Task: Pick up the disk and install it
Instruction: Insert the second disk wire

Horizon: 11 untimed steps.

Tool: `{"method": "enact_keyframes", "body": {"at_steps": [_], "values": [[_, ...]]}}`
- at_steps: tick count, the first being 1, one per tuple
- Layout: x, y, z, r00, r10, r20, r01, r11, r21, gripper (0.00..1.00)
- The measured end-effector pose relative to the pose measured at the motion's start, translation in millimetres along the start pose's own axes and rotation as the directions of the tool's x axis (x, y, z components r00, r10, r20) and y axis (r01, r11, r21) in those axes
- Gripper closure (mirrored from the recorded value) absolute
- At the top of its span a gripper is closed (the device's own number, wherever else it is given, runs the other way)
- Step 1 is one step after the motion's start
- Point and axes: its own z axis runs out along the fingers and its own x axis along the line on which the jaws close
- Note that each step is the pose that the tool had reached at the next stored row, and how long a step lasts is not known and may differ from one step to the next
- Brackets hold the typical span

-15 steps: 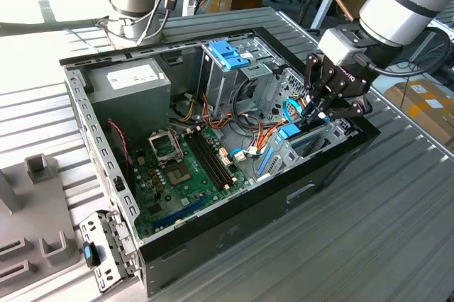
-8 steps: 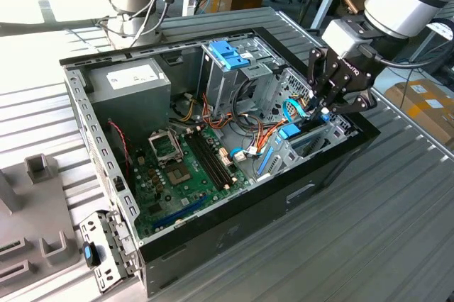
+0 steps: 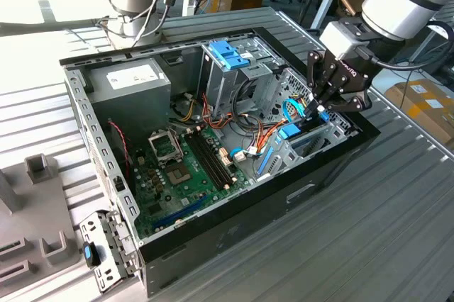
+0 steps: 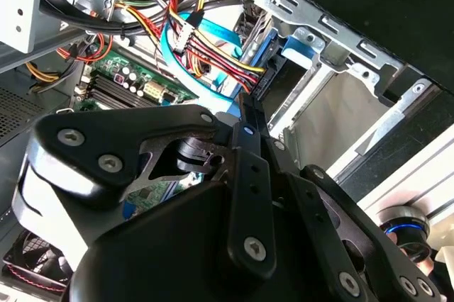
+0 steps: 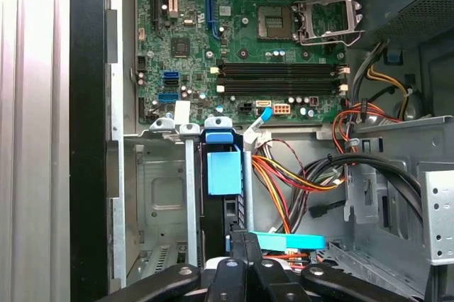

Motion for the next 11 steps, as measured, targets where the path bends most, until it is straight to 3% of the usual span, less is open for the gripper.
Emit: {"method": "enact_keyframes", "body": {"at_steps": [8, 11], "values": [[1.2, -0.9, 4.6, 1.0000, 0.000, -0.0001, 0.000, 1.0000, -0.0025, 0.89], [0.6, -2.3, -2.7, 1.0000, 0.000, 0.0008, 0.000, 1.0000, -0.0025, 0.89]]}}
